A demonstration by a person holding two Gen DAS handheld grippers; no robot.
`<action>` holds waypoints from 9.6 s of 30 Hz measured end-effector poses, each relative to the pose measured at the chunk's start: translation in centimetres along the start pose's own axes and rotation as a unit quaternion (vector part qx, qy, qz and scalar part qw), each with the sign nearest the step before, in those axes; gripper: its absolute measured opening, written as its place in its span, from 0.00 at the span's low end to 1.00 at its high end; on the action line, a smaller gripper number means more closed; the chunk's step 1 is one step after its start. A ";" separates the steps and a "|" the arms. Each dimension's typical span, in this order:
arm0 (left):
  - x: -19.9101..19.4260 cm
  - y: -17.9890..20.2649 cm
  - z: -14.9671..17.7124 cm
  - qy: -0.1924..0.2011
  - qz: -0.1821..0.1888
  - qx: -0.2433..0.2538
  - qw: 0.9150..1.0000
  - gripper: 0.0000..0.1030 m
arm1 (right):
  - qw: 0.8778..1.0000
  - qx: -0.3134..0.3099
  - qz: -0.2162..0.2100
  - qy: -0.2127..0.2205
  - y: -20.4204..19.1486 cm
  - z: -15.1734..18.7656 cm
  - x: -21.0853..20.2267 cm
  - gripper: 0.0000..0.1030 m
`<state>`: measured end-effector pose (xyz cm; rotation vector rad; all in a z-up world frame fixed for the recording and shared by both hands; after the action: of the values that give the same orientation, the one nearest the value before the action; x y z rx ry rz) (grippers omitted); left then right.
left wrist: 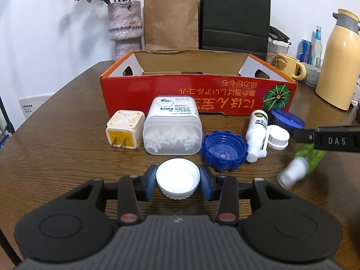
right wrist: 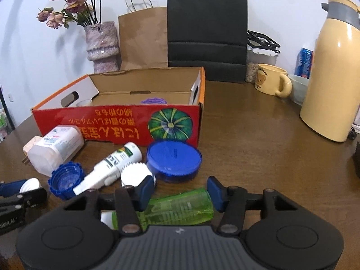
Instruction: Organize rigid objects
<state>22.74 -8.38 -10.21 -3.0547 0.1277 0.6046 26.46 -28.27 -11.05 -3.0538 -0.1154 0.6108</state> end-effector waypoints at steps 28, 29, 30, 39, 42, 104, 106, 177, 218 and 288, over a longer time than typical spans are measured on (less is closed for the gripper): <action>-1.6 -1.7 -0.4 0.016 -0.016 -0.009 1.000 0.40 | 0.985 -0.164 -0.044 0.017 -3.0 2.5 -5.1 0.96; -1.6 -1.8 -0.4 0.016 -0.017 -0.010 1.000 0.40 | 0.985 -0.168 -0.038 0.018 -3.0 2.4 -5.0 0.96; -1.6 -1.9 -0.4 0.016 -0.018 -0.011 1.000 0.40 | 0.984 -0.172 -0.032 0.018 -2.8 2.3 -4.8 0.96; -1.7 -1.9 -0.5 0.018 -0.017 -0.012 1.000 0.40 | 0.984 -0.175 -0.031 0.014 -1.2 1.4 -2.5 1.00; -1.8 -2.0 -0.5 0.019 -0.020 -0.011 1.000 0.40 | 0.983 -0.172 -0.057 0.012 -1.1 0.9 -1.5 1.00; -4.1 -3.1 -0.9 0.034 -0.019 -0.021 0.999 0.40 | 0.988 -0.057 -0.122 -0.071 -3.7 2.3 -3.9 0.29; -4.1 -3.0 -1.0 0.034 -0.018 -0.020 0.999 0.40 | 0.989 -0.049 -0.126 -0.067 -3.8 2.3 -4.2 0.29; 14.2 -0.8 -15.8 0.094 -0.045 -0.021 0.994 0.40 | 0.993 0.017 -0.060 0.104 -3.2 -13.0 12.6 0.29; 16.0 -2.0 -15.6 0.091 -0.075 0.002 0.993 1.00 | 0.993 -0.030 -0.014 0.115 -2.0 -12.9 13.4 1.00; 0.6 -6.7 -5.7 0.056 -0.092 -0.002 0.994 1.00 | 0.992 -0.088 -0.040 0.083 -3.3 -1.9 -2.4 1.00</action>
<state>26.01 -1.98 -5.12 -3.0566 -0.1517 0.4244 24.80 -25.20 -8.25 -3.2336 -0.3027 0.3562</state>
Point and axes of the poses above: each gripper's, at about its wrist camera, not at the fingertips, and x roughly the way its jaws point, y to its right, z to its underside, the point moved 7 cm from there along x, roughly the way its jaws point, and after that the axes turned 15 degrees about y, right-handed, at the moved point
